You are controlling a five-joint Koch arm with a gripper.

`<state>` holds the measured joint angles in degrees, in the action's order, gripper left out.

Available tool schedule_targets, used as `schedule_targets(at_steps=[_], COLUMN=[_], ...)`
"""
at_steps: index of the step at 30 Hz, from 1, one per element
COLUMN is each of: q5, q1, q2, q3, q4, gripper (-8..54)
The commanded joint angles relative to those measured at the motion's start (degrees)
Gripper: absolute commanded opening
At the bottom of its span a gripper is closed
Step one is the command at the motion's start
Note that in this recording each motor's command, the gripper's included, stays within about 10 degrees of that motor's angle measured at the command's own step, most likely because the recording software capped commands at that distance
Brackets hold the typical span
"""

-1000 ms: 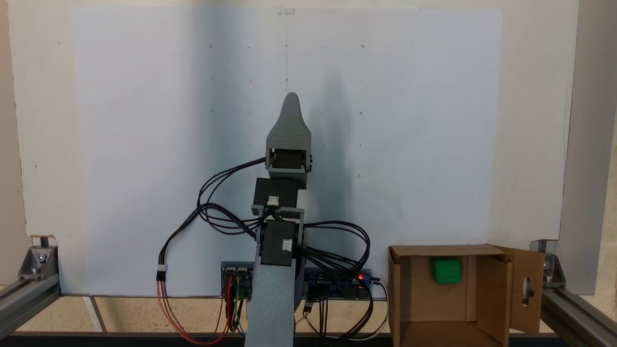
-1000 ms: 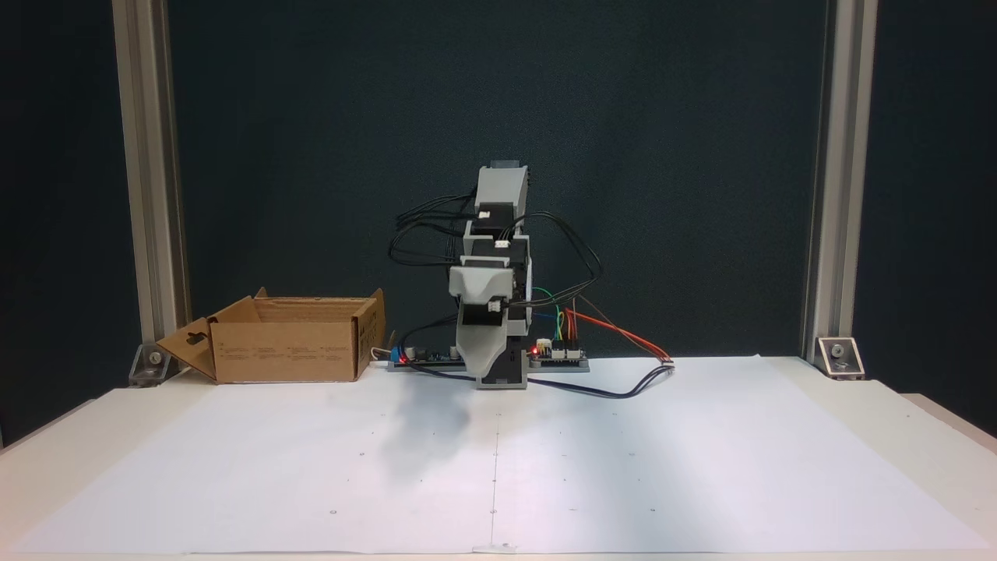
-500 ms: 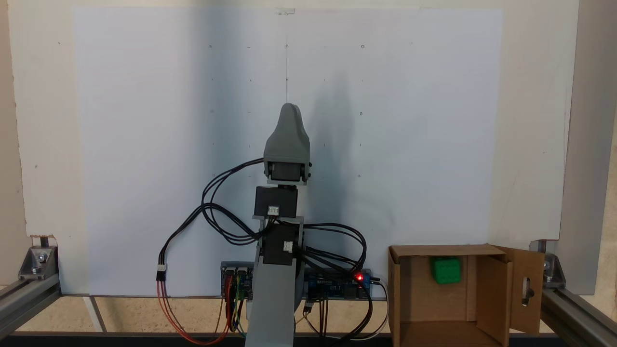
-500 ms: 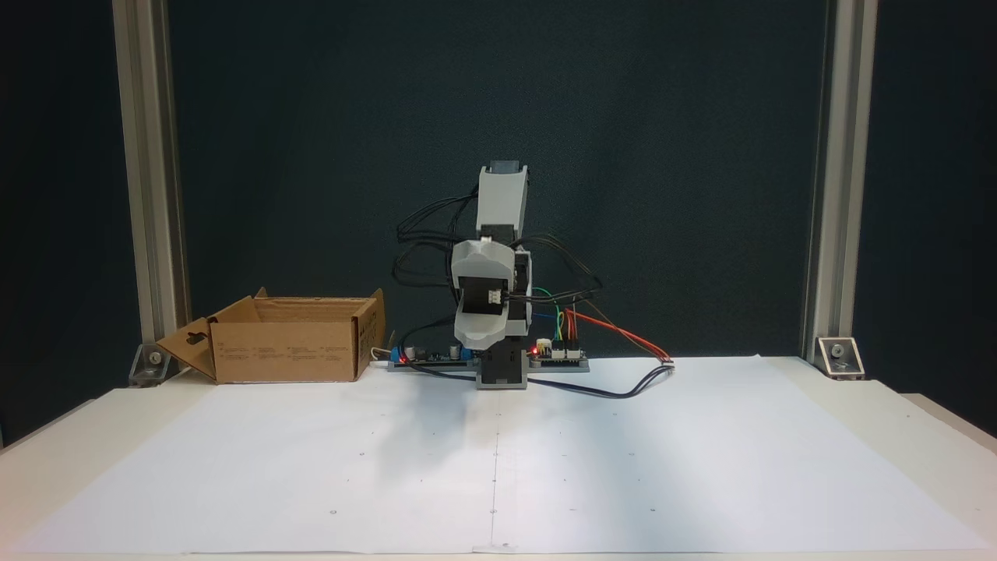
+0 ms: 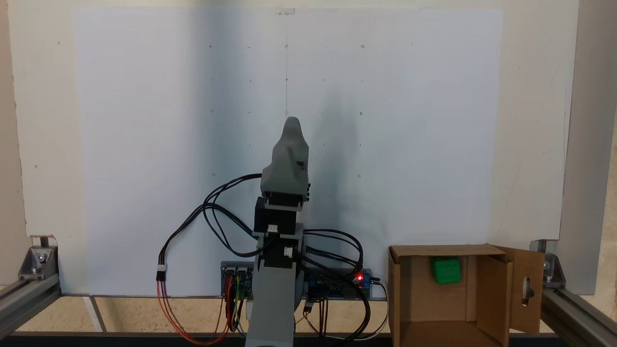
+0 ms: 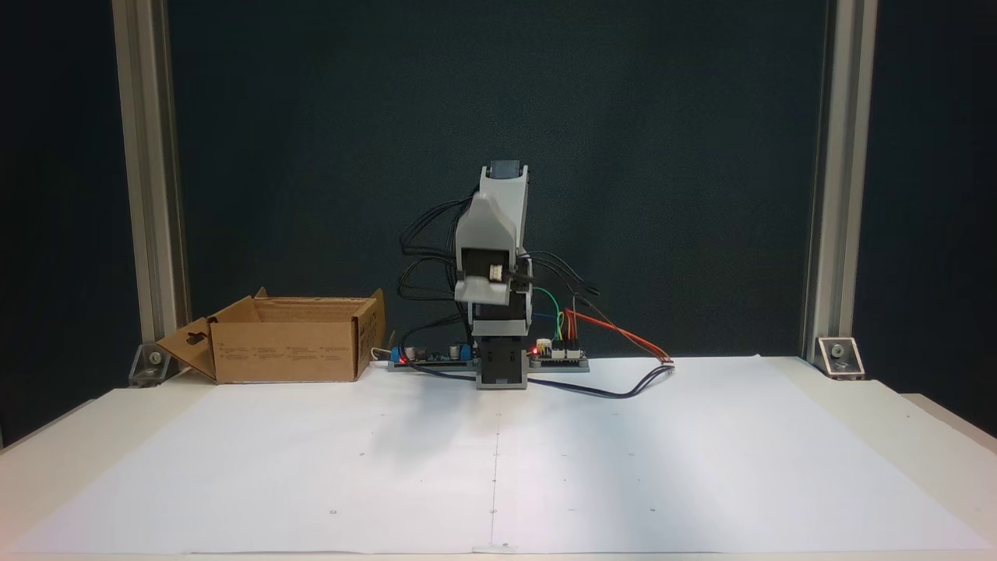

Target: Grasp a green dice and put it in the bin.

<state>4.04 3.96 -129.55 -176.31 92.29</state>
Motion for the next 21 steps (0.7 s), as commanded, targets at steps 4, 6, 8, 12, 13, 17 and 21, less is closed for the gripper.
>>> schedule_targets(at_steps=[4, 6, 8, 12, 13, 17, 21], q5=[1.58, 1.58, 1.49, 1.49, 1.49, 1.58, 1.67], q1=[-0.35, -0.79, -1.32, -3.16, -3.87, -4.48, -4.48], q2=[-6.06, -5.98, -6.06, -6.06, -6.06, -6.06, -6.06], q3=[-3.08, -3.08, -2.99, -2.99, -3.08, -2.99, -2.99], q4=[4.04, 3.96, 3.96, 3.96, 3.96, 3.96, 3.96], gripper=[44.9, 44.9, 44.9, 44.9, 44.9, 44.9, 44.9])
